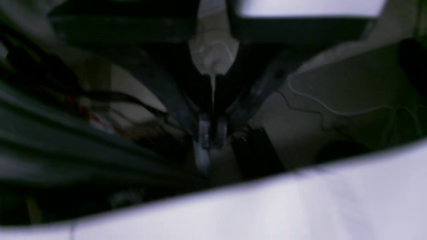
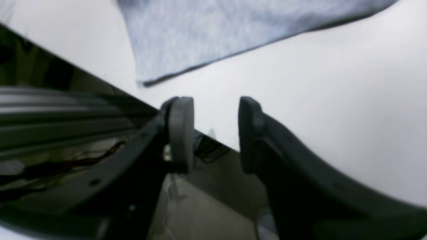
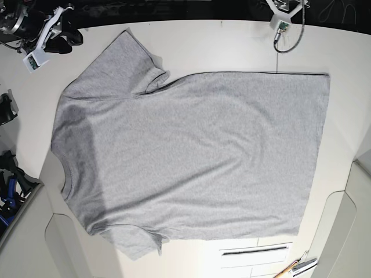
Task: Fold the T-shirt properly
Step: 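Move both grippers down to the shirt's shoulder-side edge corners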
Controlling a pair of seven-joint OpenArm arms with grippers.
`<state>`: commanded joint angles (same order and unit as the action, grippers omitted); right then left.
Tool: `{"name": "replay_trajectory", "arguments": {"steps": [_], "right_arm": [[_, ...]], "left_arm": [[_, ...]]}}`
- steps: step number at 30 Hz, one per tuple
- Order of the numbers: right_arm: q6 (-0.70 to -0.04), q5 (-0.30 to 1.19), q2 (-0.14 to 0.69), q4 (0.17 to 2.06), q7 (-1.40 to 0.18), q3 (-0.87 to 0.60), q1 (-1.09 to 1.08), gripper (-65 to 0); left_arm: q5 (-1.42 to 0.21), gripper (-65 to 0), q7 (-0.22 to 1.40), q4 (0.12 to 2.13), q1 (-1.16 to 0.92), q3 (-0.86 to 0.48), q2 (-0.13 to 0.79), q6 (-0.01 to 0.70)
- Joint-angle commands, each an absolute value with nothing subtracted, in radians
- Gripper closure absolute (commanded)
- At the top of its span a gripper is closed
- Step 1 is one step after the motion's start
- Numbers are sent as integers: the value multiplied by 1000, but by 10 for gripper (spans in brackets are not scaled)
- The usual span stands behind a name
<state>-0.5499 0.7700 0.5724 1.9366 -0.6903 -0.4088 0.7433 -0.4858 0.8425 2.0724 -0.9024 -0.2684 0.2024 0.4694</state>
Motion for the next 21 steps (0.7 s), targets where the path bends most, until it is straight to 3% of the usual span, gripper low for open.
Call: {"name": "replay_trajectory", "arguments": {"steps": [5,9,13,18,21], "right_arm": [[-546,768,549,1872,-694,-410,667,-229],[-533,771,510,1746,-694,-409,583,-321],[-528,809,495,1614,-702,-409,511,-322],[-529,834,495,1528,-712,-409,443,-322],[-529,835,492,1527,-712,-409,438,-322]], "left_arm": [[-701,-37,858,2120,-895,-439,202,583],[-785,-37,854,2120,-880,-564,202,698],[-804,-45,849,2116,-827,-629,213,698],[-803,-233,834,2071,-757,-628,284,698],[-800,-272,834,1998,-714,-628,313,648]]}}
